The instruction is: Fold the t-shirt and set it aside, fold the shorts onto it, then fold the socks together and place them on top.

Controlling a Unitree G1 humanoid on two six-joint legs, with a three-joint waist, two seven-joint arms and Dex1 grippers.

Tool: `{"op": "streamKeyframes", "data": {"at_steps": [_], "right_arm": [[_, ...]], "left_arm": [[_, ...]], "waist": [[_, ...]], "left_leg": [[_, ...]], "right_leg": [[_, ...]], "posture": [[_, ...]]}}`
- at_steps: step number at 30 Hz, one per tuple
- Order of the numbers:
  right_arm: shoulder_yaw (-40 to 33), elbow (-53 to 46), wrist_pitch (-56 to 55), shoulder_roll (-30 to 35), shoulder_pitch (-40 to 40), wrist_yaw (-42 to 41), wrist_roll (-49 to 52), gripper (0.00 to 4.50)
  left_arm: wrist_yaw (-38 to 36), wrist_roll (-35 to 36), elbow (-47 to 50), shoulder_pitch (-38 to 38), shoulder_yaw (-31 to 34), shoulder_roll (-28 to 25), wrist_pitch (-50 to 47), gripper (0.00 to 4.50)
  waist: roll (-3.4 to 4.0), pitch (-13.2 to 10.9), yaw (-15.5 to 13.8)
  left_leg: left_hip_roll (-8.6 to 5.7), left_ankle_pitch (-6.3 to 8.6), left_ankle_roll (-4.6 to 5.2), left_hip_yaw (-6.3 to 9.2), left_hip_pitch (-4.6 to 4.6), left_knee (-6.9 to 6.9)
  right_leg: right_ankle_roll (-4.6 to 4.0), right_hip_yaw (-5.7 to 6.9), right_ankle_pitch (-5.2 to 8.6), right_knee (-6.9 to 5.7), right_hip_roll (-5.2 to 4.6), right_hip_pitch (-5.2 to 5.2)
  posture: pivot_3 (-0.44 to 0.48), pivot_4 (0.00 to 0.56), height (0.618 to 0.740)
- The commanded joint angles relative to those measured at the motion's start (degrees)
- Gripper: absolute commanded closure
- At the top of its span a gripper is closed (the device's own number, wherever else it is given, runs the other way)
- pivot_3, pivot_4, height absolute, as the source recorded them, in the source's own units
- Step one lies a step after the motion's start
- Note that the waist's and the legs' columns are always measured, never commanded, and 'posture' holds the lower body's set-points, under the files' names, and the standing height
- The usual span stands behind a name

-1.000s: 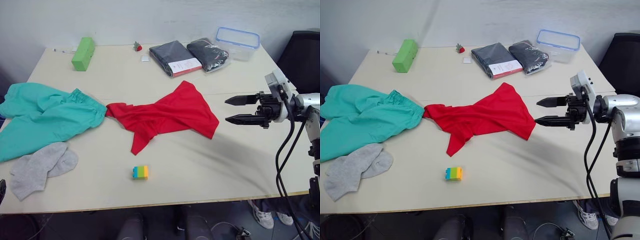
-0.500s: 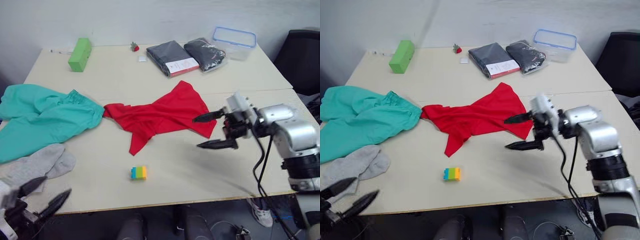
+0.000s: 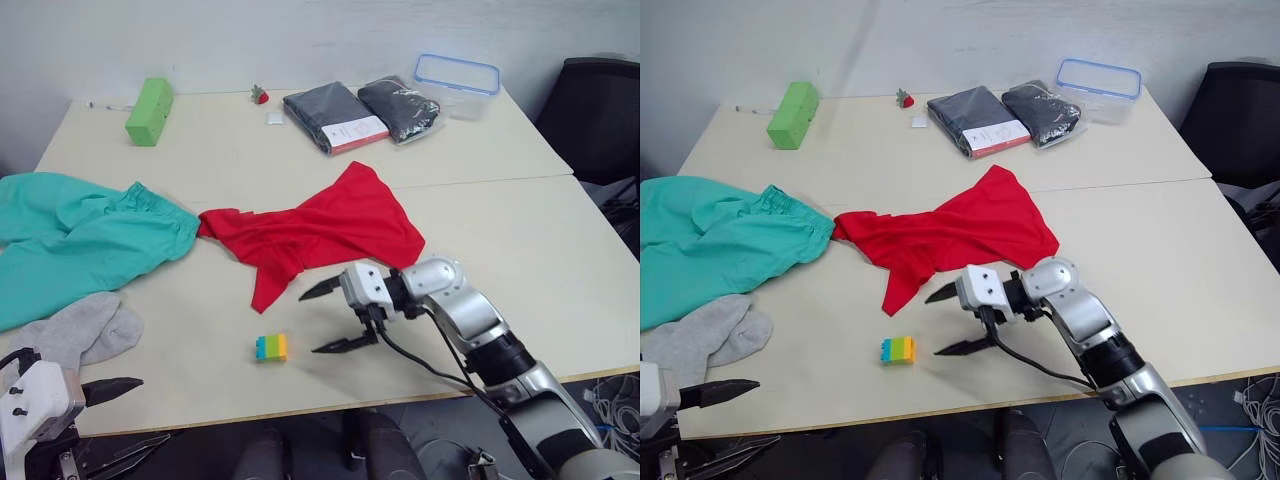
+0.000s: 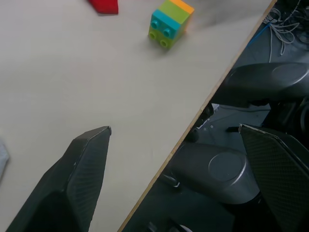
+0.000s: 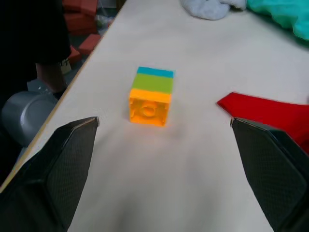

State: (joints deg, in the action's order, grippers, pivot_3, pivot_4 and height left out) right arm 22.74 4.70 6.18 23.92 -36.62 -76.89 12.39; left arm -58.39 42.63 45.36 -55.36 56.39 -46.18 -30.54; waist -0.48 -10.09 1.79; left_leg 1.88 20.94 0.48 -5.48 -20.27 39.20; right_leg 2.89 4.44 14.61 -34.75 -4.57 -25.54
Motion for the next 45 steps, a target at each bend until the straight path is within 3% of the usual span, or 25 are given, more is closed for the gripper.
{"op": "streamKeyframes", "data": {"at_steps": [1, 9, 22, 26, 30, 32, 36, 41, 45], "right_arm": [[-0.13, -5.59, 3.31, 1.34, 1.94, -0.62, 1.80, 0.00], [2.90, -12.50, 12.36, -0.74, 7.16, 9.32, -3.09, 0.00], [8.51, -6.12, 14.45, -9.25, 6.98, 16.40, -7.05, 0.00], [8.89, -2.40, 12.78, -11.61, 6.67, 17.88, -7.86, 0.89], [7.53, -1.79, 10.86, -11.23, 6.67, 17.01, -7.12, 2.45], [6.67, -2.11, 10.19, -10.52, 6.79, 16.37, -6.48, 2.97], [2.23, -9.27, 12.67, -5.66, 8.95, 13.64, -1.79, 3.03], [-15.07, -24.27, 24.81, 5.18, 15.87, 14.48, 11.93, 3.03], [-29.51, -30.01, 34.66, 13.32, 22.65, 18.58, 19.63, 3.03]], "left_arm": [[-0.58, 1.67, 1.83, 0.61, 3.23, 0.17, -1.55, 0.03], [-1.45, 0.78, 3.02, 1.47, 2.97, 0.75, -2.37, 0.03], [0.11, 1.18, 5.58, 5.97, 0.87, -0.28, -4.89, 0.03], [0.47, 0.81, 6.15, 6.52, 0.11, 0.01, -5.17, 0.00], [0.10, 0.39, 5.96, 6.85, -0.56, 1.11, -4.35, 0.00], [-0.22, 0.09, 5.87, 6.84, -0.94, 1.51, -3.94, 0.00], [-0.72, 1.32, 6.34, 7.19, -2.53, 2.77, -3.05, 0.00], [7.00, 8.92, 7.91, 17.76, -10.74, -0.19, -6.62, 0.00], [12.07, 9.38, 5.08, 28.83, -20.69, -2.44, -8.31, 0.00]], "waist": [[-0.07, 0.03, -0.33], [-0.09, 0.04, 0.06], [-0.12, 0.06, -0.03], [-0.12, 0.06, 0.01], [-0.11, 0.06, 0.00], [-0.11, 0.06, 0.00], [-0.11, 0.06, -0.28], [-0.12, 0.06, -1.30], [-0.15, 0.08, -1.77]], "left_leg": [[0.03, 0.02, -0.03, 0.05, 0.00, 0.00], [0.12, 0.06, -0.16, 0.05, 0.07, 0.00], [0.30, 0.03, -0.33, 0.07, 0.11, 0.00], [0.30, 0.02, -0.34, 0.07, 0.11, 0.00], [0.30, 0.03, -0.36, 0.07, 0.11, 0.00], [0.30, 0.03, -0.36, 0.07, 0.11, 0.00], [0.28, 0.03, -0.34, 0.10, 0.09, 0.00], [0.14, 0.09, -0.22, 0.15, 0.10, 0.01], [0.15, 0.09, -0.22, 0.13, 0.14, 0.01]], "right_leg": [[-0.05, 0.02, 0.03, 0.00, -0.01, 0.01], [-0.15, -0.01, 0.09, -0.11, 0.02, 0.00], [-0.19, 0.03, 0.11, -0.23, 0.16, -0.02], [-0.20, 0.02, 0.12, -0.25, 0.15, -0.03], [-0.23, 0.02, 0.13, -0.25, 0.15, -0.03], [-0.23, 0.02, 0.13, -0.25, 0.15, -0.03], [-0.23, 0.04, 0.13, -0.24, 0.14, -0.03], [-0.18, 0.00, 0.11, -0.22, 0.02, 0.04], [-0.13, -0.02, 0.08, -0.20, 0.03, 0.08]], "posture": [[0.000, 0.150, 0.740], [0.000, 0.150, 0.740], [0.000, 0.150, 0.740], [0.000, 0.150, 0.740], [0.000, 0.150, 0.740], [0.000, 0.150, 0.740], [0.000, 0.150, 0.740], [0.000, 0.150, 0.740], [0.000, 0.150, 0.740]]}}
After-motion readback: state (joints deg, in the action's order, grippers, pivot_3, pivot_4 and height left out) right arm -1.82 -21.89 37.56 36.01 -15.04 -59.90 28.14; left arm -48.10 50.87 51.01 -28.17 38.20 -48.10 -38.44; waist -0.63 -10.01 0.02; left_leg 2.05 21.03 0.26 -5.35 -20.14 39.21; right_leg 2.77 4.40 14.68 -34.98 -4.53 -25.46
